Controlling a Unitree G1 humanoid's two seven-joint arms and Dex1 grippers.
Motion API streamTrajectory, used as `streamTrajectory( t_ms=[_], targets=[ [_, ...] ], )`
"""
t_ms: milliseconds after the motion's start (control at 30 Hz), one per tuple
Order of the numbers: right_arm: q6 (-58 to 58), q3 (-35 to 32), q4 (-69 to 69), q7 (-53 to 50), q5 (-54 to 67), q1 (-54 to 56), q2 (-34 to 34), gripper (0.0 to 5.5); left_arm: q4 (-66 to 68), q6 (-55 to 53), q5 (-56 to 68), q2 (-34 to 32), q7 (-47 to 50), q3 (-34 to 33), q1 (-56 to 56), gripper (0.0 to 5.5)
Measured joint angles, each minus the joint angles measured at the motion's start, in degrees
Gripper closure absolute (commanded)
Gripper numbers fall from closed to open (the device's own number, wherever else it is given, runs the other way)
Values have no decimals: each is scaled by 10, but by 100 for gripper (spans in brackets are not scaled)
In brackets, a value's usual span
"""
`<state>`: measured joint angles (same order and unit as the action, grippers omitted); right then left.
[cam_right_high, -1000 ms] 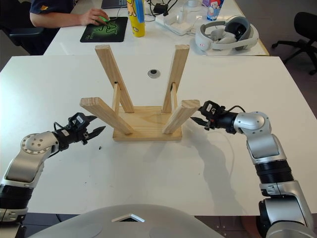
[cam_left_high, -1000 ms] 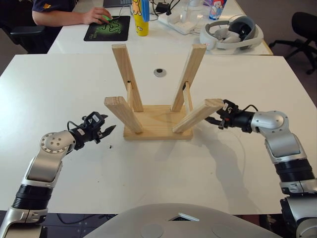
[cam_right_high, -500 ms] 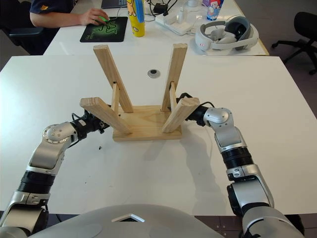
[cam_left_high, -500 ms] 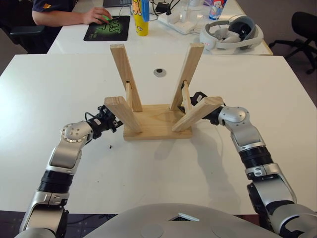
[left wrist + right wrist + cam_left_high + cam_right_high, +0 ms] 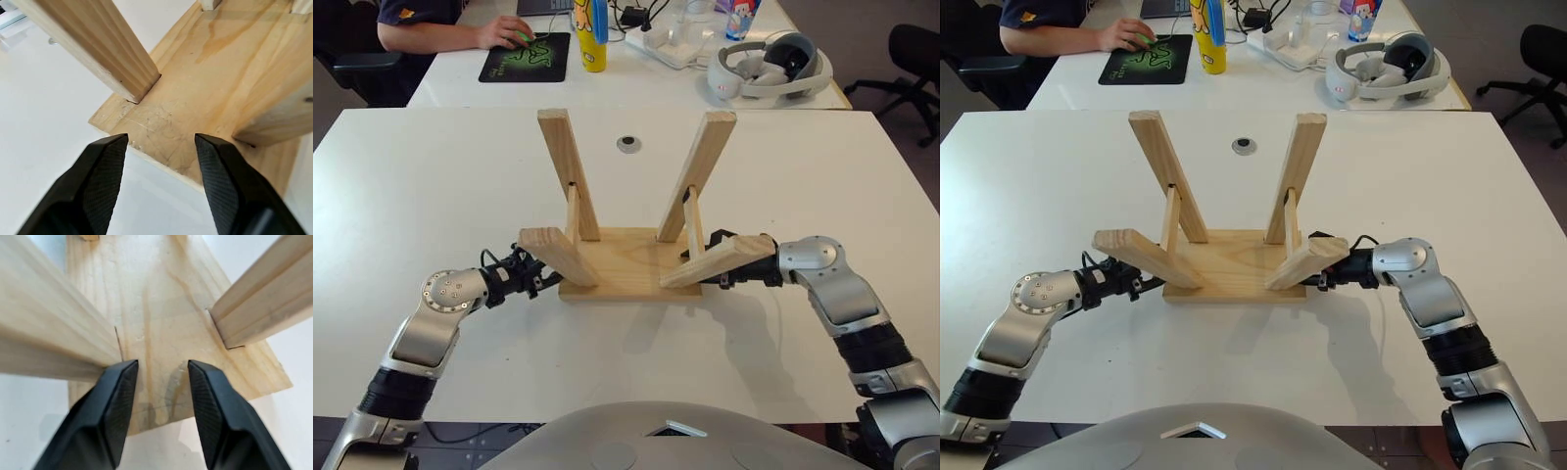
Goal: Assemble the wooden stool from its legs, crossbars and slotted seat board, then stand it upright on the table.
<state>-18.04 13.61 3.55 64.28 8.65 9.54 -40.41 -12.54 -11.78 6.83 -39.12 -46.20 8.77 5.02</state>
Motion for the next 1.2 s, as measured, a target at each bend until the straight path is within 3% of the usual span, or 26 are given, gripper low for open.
streamTrajectory(
  t_ms=[333,500,667,967,1200],
  targets=[
    [-87,-27,135,33,86,-117,-76,360,-59,-16,17,-33,-19,-10,58,295],
    [-94,-48,84,7,88,-76,-66,360,-54,-48,47,-59,-53,-39,50,295],
    [-146,-109,70,48,159,-24,-93,360,6,-80,74,-104,-105,-77,23,295],
    [-186,-88,-27,47,191,52,-44,360,105,-145,139,-35,-149,-49,-141,295],
    [-168,-69,-57,52,170,58,-34,360,194,-160,139,-1,-174,-28,-205,295]
  ],
)
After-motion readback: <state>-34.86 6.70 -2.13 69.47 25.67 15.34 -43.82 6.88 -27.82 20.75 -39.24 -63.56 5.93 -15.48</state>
